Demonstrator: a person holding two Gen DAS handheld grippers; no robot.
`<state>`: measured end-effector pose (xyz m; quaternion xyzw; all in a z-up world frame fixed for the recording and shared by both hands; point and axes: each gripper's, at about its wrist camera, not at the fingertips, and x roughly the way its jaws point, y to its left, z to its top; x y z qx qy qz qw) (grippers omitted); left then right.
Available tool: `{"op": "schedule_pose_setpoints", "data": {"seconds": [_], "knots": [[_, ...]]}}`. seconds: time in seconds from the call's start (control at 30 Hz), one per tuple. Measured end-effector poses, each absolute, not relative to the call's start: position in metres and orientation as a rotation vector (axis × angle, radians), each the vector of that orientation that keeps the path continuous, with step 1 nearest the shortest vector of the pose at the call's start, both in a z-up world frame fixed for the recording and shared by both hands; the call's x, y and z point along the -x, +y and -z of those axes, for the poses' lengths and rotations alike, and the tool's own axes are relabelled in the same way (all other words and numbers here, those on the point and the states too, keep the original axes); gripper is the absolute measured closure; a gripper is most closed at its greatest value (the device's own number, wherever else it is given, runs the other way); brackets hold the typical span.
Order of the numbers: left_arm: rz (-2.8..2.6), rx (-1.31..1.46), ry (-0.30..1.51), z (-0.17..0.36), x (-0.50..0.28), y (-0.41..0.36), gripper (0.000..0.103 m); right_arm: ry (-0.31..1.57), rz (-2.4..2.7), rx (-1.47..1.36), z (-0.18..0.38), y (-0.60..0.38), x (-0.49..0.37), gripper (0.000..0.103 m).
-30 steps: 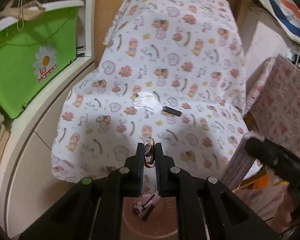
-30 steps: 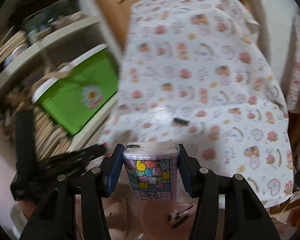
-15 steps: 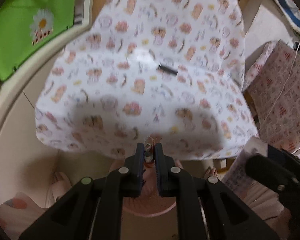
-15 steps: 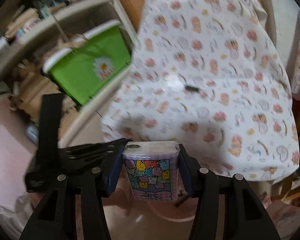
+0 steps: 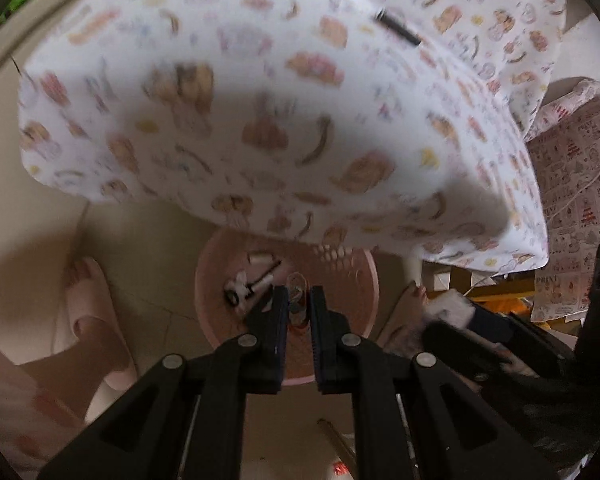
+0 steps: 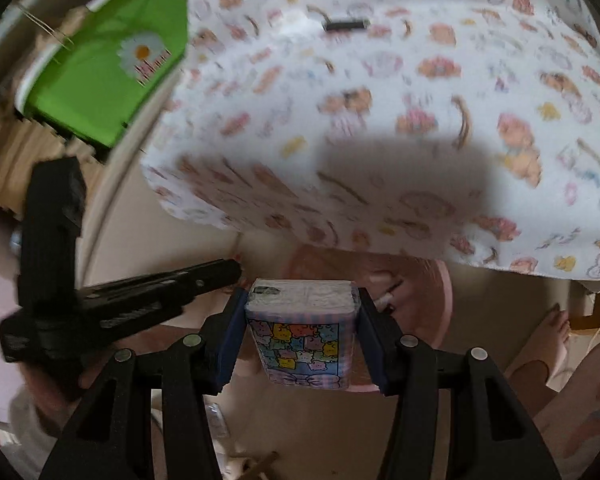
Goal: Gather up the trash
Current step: 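Carry cap and purple box over the pink basket and open both tools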
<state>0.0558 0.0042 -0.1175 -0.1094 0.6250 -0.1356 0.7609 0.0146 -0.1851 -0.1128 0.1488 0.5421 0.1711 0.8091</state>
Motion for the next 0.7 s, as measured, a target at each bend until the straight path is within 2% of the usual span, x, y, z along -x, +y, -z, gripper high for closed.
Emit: {"op": "schedule_pose_setpoints", "data": {"seconds": [0.27,0.63,0.7], "knots": [[0.201,0.175,1.419,0.159,-0.053,-0.002,0.094,1.307,-0.29,-0.218,0.184,-0.169,-0.024,0.048],[0.198,0.138,1.518,0.202,-0.054,-0.011,0.094,1.365,-0.188,-0.193,0.236,-0.169,-0.024,0.048],[0.2,0.146,1.519,0.201,-0.054,-0.007,0.088,1.377,-0.181,-0.191,0.241,-0.167,-0.024,0.048]]}}
